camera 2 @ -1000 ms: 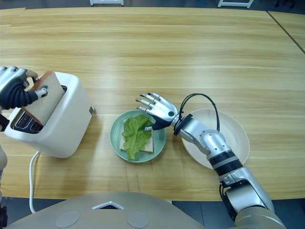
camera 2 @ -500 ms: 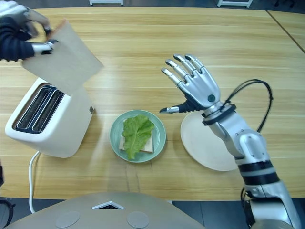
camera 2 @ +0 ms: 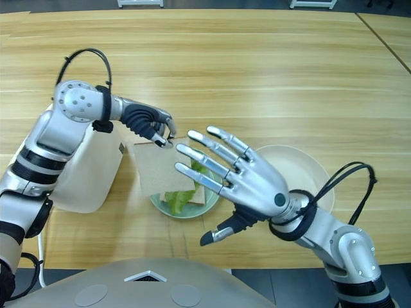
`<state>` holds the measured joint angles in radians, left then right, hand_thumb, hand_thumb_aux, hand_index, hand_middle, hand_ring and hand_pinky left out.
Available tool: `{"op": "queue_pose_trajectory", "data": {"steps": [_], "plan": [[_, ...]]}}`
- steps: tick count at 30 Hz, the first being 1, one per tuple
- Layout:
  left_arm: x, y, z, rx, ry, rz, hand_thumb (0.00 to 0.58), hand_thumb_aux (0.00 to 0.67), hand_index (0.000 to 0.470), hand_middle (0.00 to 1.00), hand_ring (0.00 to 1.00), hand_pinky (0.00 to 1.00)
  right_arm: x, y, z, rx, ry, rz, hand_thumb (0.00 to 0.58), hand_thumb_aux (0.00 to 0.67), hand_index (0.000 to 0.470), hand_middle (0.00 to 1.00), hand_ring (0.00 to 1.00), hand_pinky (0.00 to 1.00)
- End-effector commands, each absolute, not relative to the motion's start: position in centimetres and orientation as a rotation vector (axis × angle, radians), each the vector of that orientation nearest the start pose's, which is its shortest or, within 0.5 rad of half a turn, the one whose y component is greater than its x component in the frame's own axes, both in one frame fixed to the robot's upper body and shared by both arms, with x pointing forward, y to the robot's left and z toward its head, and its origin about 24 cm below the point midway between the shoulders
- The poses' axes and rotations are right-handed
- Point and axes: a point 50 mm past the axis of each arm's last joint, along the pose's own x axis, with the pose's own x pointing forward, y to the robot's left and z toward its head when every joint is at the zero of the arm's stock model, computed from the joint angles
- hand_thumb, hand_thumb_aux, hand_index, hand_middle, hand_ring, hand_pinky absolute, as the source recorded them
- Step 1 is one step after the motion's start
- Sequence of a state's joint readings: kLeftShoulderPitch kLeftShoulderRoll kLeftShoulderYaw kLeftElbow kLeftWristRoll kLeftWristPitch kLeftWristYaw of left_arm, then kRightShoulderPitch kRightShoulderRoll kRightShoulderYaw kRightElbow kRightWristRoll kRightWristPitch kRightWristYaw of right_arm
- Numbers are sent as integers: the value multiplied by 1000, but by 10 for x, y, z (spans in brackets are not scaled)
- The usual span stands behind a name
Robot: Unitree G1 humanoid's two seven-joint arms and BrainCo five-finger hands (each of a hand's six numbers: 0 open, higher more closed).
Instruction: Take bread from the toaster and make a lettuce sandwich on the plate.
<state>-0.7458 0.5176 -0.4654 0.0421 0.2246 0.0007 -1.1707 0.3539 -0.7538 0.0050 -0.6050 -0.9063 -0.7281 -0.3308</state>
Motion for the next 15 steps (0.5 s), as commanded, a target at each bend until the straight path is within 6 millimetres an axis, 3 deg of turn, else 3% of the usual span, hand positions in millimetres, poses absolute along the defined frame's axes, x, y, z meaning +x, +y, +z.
{"op": "queue_pose_trajectory", "data": {"steps": [1,8,15], "plan": [[310,70,141,1157,12,-1525,580,670,470,1000,1000,1000,130,-142,108,-1265,-922,685,0,0,0,0,0,0],[318,56,122,1116,37,-1610,580,670,470,1000,1000,1000,122,-125,60,-1257,-677,915,0,0,0,0,0,0],[318,41,111,1045,2,-1656,580,670,470,1000,1000,1000,123,-115,55,-1272,-644,926,0,0,0,0,0,0]]}}
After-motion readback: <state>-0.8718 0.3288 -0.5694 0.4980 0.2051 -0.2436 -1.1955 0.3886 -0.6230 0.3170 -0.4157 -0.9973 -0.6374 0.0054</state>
